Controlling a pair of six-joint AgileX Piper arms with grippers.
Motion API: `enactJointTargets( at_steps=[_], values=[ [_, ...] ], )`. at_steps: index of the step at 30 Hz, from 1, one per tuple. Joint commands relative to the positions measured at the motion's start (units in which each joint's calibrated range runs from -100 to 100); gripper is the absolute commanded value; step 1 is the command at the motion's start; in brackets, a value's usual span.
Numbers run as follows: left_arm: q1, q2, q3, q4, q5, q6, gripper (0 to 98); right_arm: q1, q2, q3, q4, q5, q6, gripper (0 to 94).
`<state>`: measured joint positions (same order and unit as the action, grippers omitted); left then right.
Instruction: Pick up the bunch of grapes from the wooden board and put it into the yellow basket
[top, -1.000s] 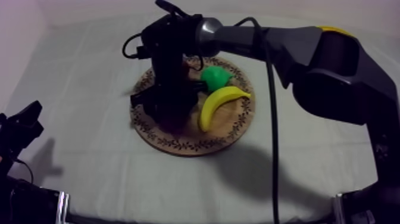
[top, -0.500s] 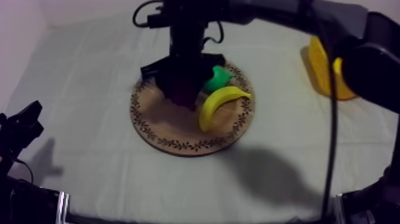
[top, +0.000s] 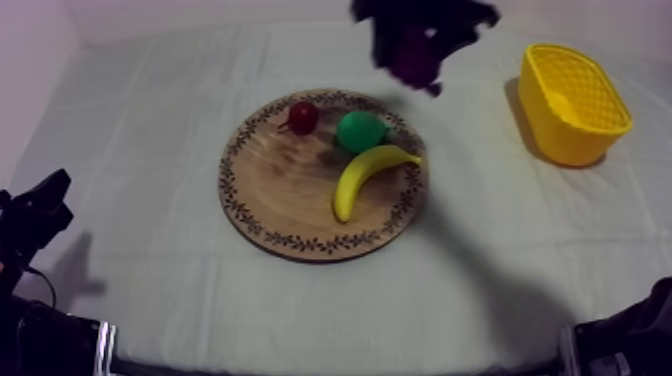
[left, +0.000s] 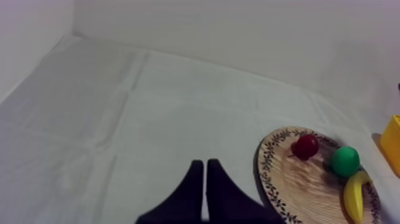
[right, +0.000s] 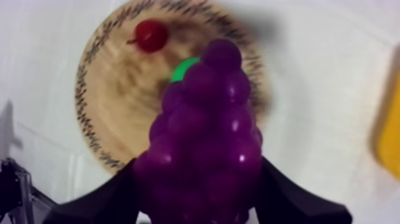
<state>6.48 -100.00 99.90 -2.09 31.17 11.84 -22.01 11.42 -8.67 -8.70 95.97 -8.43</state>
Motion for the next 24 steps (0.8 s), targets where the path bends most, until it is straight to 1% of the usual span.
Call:
enactJointTargets(
  at_steps=[1,7,13,19,24],
  values=[
    [0.0,0.0,0.0,-0.04,0.0,0.0,0.1,4.6,-6.9,2.1,0.5,-0.3,2.3,42.8],
    [0.0,0.0,0.0,-0.04,0.0,0.0,0.1,11.9,-14.3,6.2,2.6,-1.7,7.1,44.3],
    [0.0,0.0,0.0,-0.04,0.0,0.0,0.1,18.0,-18.3,8.3,4.3,-4.4,11.7,43.6],
    [0.0,0.0,0.0,-0.04,0.0,0.0,0.1,23.1,-19.4,9.1,5.4,-6.4,15.9,43.7],
    [0.0,0.0,0.0,-0.04,0.0,0.0,0.1,26.7,-18.2,9.5,5.5,-8.1,18.6,44.2]
  ],
)
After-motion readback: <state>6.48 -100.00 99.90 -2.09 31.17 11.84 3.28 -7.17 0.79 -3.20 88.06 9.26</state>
